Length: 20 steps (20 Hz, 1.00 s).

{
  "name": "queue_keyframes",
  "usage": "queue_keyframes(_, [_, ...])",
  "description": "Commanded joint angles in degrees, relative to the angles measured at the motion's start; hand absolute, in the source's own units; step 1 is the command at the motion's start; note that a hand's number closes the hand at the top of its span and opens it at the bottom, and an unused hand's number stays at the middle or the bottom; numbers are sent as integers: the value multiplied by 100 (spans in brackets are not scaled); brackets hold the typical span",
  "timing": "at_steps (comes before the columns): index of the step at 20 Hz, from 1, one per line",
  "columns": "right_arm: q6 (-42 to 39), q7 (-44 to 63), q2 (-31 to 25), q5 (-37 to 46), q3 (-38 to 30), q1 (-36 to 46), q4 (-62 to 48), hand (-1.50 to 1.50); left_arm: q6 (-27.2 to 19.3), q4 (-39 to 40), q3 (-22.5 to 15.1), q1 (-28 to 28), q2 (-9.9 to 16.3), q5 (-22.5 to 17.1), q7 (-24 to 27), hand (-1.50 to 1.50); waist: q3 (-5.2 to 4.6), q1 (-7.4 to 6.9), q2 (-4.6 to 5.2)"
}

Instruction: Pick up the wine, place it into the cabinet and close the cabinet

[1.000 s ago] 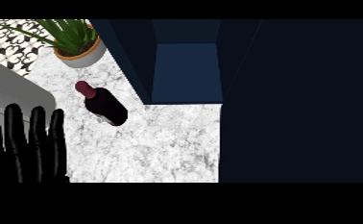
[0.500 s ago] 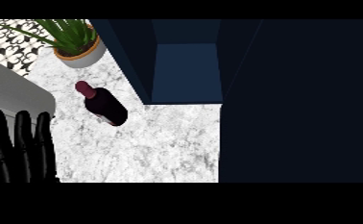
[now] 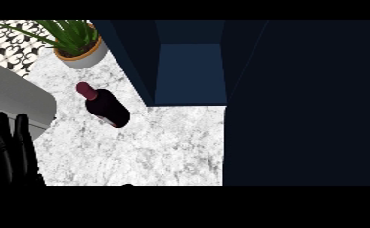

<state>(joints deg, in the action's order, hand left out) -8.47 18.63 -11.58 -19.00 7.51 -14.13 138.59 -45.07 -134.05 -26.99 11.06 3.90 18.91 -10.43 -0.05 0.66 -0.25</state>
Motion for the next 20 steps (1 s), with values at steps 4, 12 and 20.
queue_keyframes(4, [-4,357,12,-696,-58,-563,1283,-150,93,754,497,66,-17,-871,780,-150,-7,51,5])
queue_keyframes(12, [-248,-128,192,-504,-40,-402,617,-150,946,2075,2077,-427,111,-2461,1688,-150,-6,0,25])
queue_keyframes(20, [-463,-100,37,-741,-358,-695,796,-150,1317,3404,3113,-483,-7,-3083,2997,-150,-3,-2,17])
